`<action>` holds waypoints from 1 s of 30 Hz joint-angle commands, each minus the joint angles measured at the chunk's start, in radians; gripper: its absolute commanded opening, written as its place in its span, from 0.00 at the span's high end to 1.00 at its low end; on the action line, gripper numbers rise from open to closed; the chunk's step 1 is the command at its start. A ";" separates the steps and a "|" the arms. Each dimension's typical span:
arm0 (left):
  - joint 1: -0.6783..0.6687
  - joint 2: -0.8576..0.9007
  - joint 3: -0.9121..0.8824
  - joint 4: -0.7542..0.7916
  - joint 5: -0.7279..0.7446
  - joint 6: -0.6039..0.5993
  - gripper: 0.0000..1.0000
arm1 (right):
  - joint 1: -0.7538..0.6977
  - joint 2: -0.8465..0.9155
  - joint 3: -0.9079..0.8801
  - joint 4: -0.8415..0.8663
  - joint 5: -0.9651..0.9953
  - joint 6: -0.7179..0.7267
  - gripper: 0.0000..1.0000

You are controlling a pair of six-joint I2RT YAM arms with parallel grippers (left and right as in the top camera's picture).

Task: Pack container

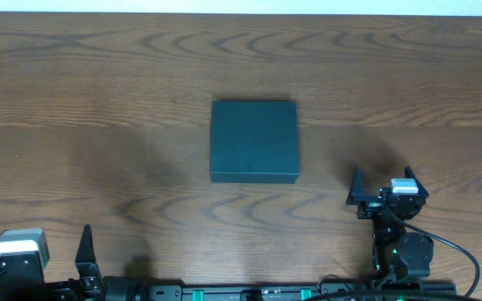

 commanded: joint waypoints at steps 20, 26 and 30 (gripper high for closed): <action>0.018 0.002 -0.067 0.189 0.021 0.036 0.02 | -0.011 -0.006 -0.005 0.001 0.010 -0.013 0.01; 0.063 -0.006 -0.380 0.599 0.107 -0.014 0.02 | -0.011 -0.006 -0.005 0.001 0.010 -0.013 0.01; 0.063 -0.007 -0.638 0.892 0.175 -0.088 0.02 | -0.011 -0.006 -0.005 0.001 0.010 -0.013 0.01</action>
